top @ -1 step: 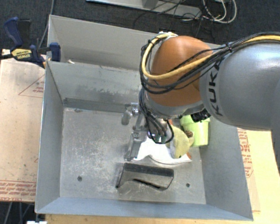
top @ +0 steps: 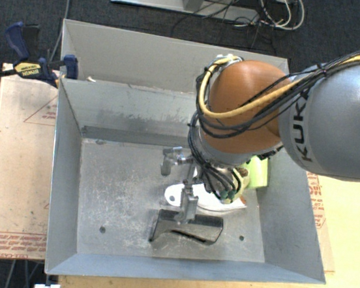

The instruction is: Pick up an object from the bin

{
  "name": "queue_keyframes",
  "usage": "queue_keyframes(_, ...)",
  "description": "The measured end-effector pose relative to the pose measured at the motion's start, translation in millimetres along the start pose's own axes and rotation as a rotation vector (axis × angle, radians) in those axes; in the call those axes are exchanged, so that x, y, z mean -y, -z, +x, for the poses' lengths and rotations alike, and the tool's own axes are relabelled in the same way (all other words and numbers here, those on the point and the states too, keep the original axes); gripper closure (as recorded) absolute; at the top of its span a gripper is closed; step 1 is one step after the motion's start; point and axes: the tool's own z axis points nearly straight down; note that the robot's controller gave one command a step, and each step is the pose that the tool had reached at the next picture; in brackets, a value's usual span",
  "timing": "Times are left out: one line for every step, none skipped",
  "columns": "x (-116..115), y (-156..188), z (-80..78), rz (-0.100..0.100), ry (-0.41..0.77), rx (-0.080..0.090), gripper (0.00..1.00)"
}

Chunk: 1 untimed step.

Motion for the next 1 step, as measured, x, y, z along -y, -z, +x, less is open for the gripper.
queue_keyframes(0.1, -0.3, -0.3, -0.001, -0.001, 0.001, 1.0)
